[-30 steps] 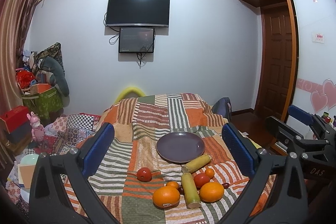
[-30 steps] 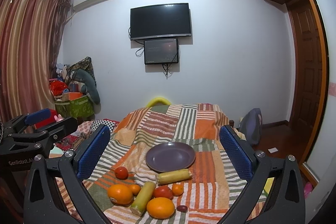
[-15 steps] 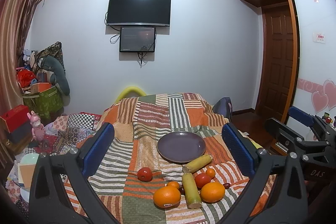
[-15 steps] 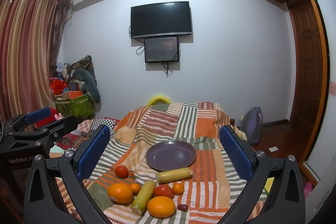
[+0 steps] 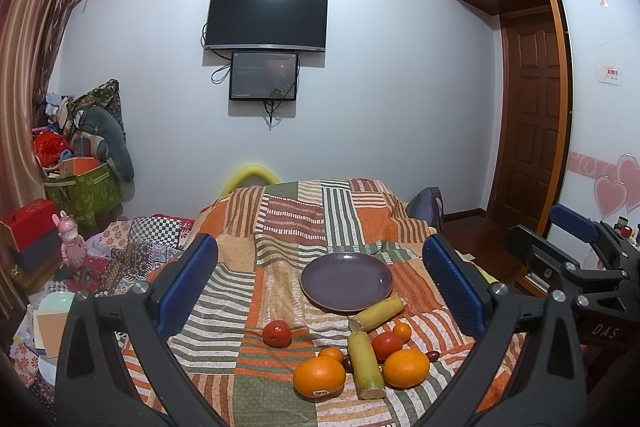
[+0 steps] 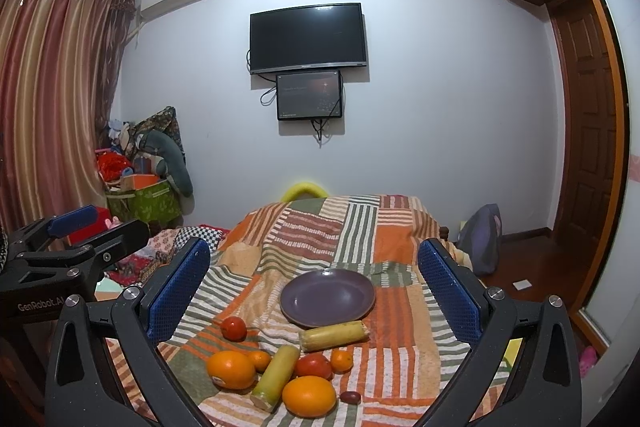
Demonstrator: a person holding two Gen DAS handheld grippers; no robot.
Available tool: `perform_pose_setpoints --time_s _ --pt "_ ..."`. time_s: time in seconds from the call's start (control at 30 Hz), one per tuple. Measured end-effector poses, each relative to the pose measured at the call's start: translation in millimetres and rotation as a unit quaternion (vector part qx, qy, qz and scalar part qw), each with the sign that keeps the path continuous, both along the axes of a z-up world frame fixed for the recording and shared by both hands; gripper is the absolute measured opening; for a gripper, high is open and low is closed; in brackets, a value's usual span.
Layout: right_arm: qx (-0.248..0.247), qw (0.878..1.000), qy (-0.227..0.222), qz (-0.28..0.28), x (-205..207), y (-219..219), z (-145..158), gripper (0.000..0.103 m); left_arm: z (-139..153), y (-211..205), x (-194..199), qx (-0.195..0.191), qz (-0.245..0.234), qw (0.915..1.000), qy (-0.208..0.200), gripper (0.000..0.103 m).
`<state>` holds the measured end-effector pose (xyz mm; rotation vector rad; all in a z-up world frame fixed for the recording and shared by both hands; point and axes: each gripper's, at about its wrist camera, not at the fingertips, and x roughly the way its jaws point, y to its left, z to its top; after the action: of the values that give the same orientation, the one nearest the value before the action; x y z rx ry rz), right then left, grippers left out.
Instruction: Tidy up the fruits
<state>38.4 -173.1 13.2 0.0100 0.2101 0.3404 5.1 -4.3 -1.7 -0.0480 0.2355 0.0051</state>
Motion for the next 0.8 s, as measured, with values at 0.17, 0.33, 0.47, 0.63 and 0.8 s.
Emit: perform_pose_setpoints --time_s 0.17,0.33,0.47,0.63,0.8 --pt "0.001 1.000 0.000 0.000 -0.1 -0.2 -0.1 0.103 0.1 0.6 0.1 0.000 0.001 1.0000 -0.001 0.103" --pt "0.000 1.000 0.005 0.001 1.6 0.4 -0.8 0.103 0.1 1.4 0.6 -0.002 0.001 1.0000 0.000 0.103" --pt "-0.002 1.000 0.010 0.001 3.6 0.5 -1.1 0.103 0.0 2.1 1.4 0.001 0.002 1.0000 0.001 0.103" --pt "-0.008 1.000 0.014 0.008 6.3 -0.4 -2.7 0.103 -2.1 3.4 4.2 0.000 -0.005 1.0000 0.006 0.103" --pt "-0.024 0.999 0.024 0.011 11.2 -0.2 -7.4 0.103 -6.9 5.5 10.0 0.001 -0.009 0.9998 0.017 0.091"
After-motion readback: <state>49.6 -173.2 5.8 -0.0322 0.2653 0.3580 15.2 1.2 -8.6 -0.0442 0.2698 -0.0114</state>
